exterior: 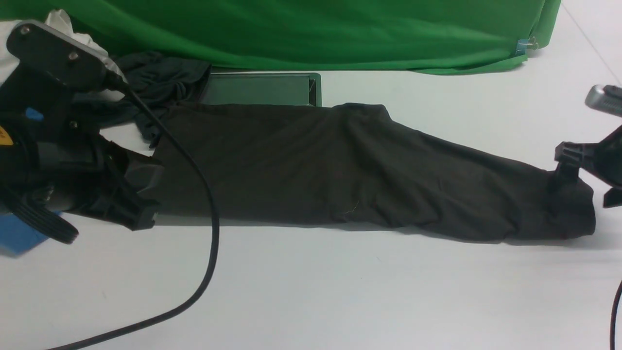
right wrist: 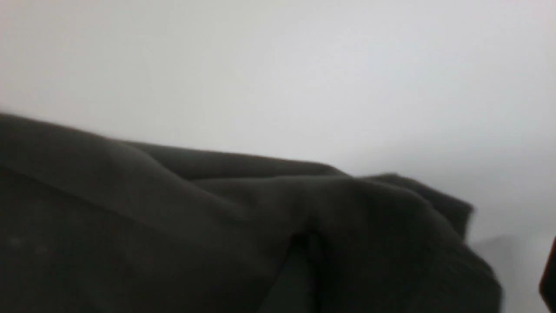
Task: Fold a long-sleeved shirt on a white desktop.
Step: 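Pull the folded dark garment lengthwise by its ends to straighten it flat on the table, then fold the right end of the dark garment over onto its left end with the right gripper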
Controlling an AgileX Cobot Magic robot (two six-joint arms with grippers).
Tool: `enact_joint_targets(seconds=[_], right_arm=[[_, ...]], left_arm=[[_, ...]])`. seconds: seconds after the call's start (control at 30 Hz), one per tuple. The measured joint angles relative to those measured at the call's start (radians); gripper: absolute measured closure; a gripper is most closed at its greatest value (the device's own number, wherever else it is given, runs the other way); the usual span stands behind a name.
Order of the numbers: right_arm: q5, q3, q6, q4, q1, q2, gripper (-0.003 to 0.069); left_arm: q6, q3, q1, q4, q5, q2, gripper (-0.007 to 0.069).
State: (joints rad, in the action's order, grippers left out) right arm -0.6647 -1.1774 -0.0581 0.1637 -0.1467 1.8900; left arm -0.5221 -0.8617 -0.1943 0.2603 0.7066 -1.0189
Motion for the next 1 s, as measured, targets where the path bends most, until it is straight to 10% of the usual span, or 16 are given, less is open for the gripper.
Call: enact_joint_targets(seconds=[0.47, 0.7, 1.0], right_arm=[[0.008, -0.013, 0.132, 0.059, 0.027, 0.056, 0.0172], [-0.035, -0.012, 0.217, 0.048, 0.06, 0.041, 0.0576], [-0.177, 0.001, 0.09, -0.21, -0.058, -0.212, 0.0588]], left_arm=[[0.0, 0.0, 0.0, 0.0, 0.0, -0.001, 0.0608], [-0.008, 0.0, 0.0, 0.0, 0.0, -0.001, 0.0608], [-0.008, 0.0, 0.0, 0.015, 0.0, -0.001, 0.0608]])
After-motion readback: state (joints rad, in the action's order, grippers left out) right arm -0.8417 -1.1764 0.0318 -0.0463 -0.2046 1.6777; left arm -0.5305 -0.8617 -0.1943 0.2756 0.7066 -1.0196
